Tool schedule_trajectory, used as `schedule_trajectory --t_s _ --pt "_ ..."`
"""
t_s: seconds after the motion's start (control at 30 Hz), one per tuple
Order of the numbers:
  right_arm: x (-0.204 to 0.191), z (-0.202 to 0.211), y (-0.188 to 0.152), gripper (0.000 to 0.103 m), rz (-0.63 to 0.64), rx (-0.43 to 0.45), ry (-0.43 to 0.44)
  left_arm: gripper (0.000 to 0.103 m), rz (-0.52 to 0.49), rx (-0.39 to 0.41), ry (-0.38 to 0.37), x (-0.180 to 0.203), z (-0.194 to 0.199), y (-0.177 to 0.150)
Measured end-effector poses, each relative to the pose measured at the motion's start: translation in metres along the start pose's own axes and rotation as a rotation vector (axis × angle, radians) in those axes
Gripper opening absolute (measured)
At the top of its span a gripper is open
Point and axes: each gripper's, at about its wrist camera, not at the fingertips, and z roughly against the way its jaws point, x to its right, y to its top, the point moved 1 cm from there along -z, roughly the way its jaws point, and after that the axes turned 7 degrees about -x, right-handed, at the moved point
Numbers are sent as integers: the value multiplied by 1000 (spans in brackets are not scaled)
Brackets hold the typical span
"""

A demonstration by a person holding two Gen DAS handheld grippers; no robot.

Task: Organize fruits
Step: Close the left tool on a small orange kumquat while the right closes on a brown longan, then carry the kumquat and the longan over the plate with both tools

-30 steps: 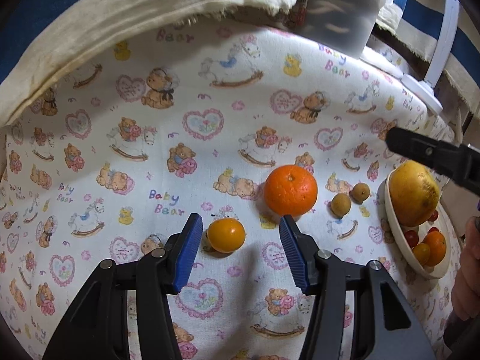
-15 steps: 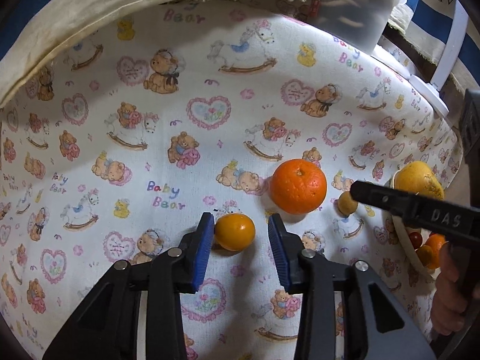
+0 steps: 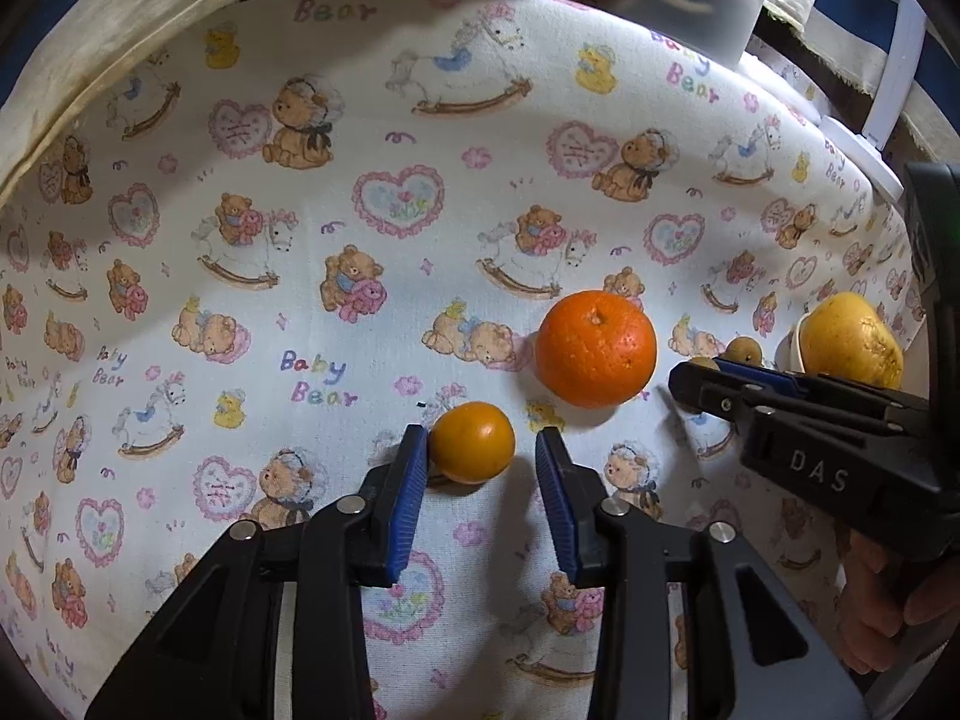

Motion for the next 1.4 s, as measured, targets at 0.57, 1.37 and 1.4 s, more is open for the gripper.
schedule_trajectory --t_s 0.57,1.37,1.4 --pt "9 51 4 24 -20 181 13 28 -9 198 9 -3 41 -6" --pt "-6 134 5 24 25 361 -19 28 -123 328 -7 36 89 -10" --pt "-5 143 4 24 23 378 -21 28 -126 337 -14 39 93 -11"
